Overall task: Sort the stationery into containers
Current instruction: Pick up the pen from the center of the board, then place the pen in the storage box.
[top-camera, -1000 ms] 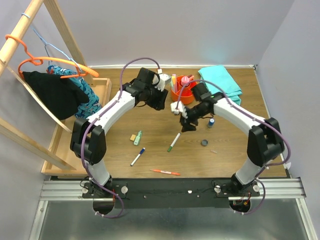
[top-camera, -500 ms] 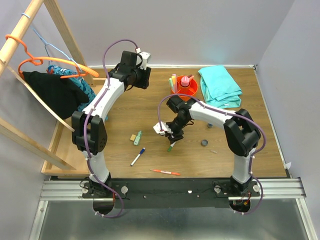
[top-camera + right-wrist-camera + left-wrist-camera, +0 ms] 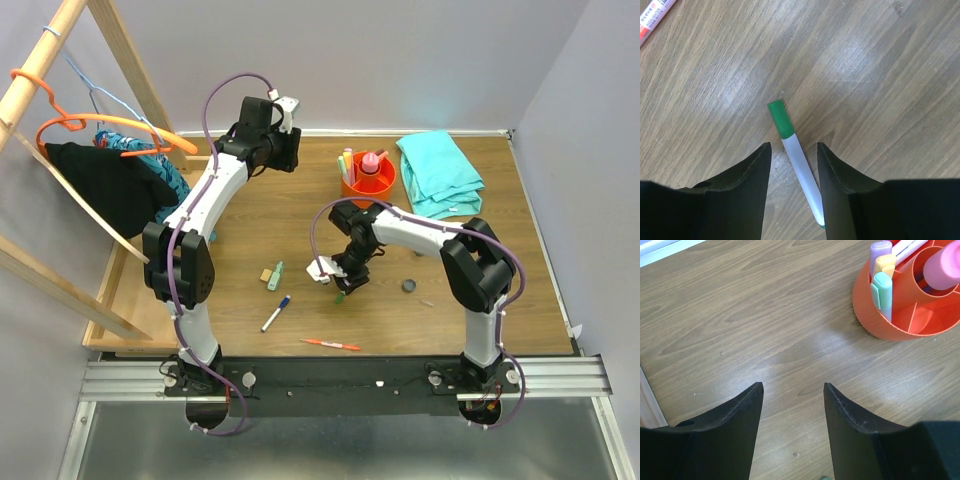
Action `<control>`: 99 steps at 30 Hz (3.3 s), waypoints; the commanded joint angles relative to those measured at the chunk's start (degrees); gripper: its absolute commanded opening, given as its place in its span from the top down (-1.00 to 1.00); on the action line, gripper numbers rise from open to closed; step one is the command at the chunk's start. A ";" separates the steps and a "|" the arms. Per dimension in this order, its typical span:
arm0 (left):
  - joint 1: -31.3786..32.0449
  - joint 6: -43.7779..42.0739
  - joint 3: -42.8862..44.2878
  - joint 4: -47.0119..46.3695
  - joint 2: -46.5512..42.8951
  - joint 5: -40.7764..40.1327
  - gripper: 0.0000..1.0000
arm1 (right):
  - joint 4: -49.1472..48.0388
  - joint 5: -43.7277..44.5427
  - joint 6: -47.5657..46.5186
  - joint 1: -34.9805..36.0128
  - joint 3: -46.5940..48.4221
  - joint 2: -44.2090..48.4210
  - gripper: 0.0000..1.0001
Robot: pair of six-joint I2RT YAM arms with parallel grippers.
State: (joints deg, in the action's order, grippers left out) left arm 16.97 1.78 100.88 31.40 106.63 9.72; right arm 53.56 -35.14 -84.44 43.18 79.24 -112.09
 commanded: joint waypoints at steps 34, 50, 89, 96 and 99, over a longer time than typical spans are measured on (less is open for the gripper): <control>-0.36 0.32 6.26 2.71 -3.00 7.24 -0.23 | -15.23 -13.64 47.50 -17.51 25.25 2.23 0.81; -0.36 2.26 6.35 0.24 -1.16 15.24 -0.23 | -57.41 -17.34 89.19 -32.45 35.80 -6.73 0.83; -0.88 -0.55 18.92 -3.97 11.93 22.79 -0.26 | -81.42 -12.94 97.28 -36.23 40.37 -27.30 0.80; -2.56 2.44 21.89 -10.21 15.88 24.82 -0.26 | -85.36 -13.29 98.51 -36.06 37.75 -28.79 0.80; -3.00 2.88 24.53 -10.65 17.82 24.82 -0.26 | -87.22 -14.08 99.56 -35.88 37.48 -29.85 0.80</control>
State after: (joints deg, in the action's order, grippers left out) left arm 14.92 3.18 121.64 23.90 121.19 32.27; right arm -28.49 -49.10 14.00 7.16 118.08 -138.91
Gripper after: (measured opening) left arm 0.631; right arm 0.180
